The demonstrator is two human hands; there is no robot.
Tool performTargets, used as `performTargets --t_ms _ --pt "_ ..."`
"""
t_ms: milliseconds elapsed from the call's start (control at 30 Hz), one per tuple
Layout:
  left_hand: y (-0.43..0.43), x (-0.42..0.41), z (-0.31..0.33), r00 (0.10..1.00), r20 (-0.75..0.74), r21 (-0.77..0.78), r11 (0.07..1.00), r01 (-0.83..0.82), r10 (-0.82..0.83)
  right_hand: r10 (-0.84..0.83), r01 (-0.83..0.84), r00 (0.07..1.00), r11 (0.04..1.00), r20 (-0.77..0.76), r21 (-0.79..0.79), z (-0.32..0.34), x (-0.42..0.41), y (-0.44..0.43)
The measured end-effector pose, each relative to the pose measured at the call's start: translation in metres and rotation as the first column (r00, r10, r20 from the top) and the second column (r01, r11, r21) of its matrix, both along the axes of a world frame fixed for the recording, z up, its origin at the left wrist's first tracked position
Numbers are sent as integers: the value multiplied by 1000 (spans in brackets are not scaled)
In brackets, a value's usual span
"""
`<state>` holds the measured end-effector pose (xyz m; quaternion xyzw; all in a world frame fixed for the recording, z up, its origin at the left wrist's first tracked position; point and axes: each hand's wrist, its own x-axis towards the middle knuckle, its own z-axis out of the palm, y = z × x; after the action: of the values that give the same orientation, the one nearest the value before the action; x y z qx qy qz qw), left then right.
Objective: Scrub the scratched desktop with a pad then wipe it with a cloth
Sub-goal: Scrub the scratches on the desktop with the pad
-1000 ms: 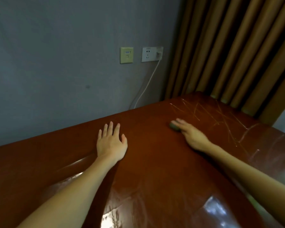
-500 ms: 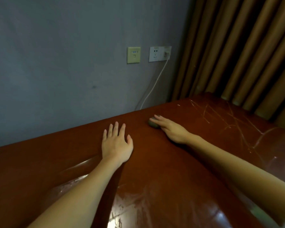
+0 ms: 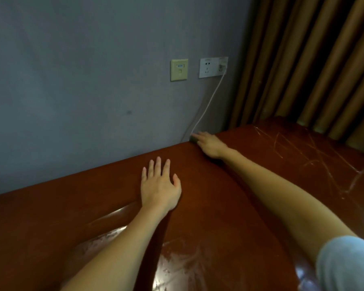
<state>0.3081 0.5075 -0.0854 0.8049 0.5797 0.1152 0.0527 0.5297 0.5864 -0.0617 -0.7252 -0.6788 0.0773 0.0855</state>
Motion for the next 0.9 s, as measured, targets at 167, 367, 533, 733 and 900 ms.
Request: performTargets --t_ms 167,367,533,733,900 --pt "-7 -1 3 1000 2 -13 1000 0 0 272 -272 962 962 -3 3 -3 -35 -66" --pt "-51 -4 6 999 -36 -41 999 31 -33 383 -383 924 923 -20 -36 -2 -14 -174" --pt "-109 -12 6 993 -59 -65 993 99 -103 455 -457 889 889 -38 -30 1 -6 -272" --pt "-165 -11 7 994 -75 -105 992 72 -80 537 -536 843 842 13 -57 -1 0 -404" --pt "-203 16 8 993 -77 -95 992 81 -89 478 -478 878 877 -16 -44 -4 24 -494"
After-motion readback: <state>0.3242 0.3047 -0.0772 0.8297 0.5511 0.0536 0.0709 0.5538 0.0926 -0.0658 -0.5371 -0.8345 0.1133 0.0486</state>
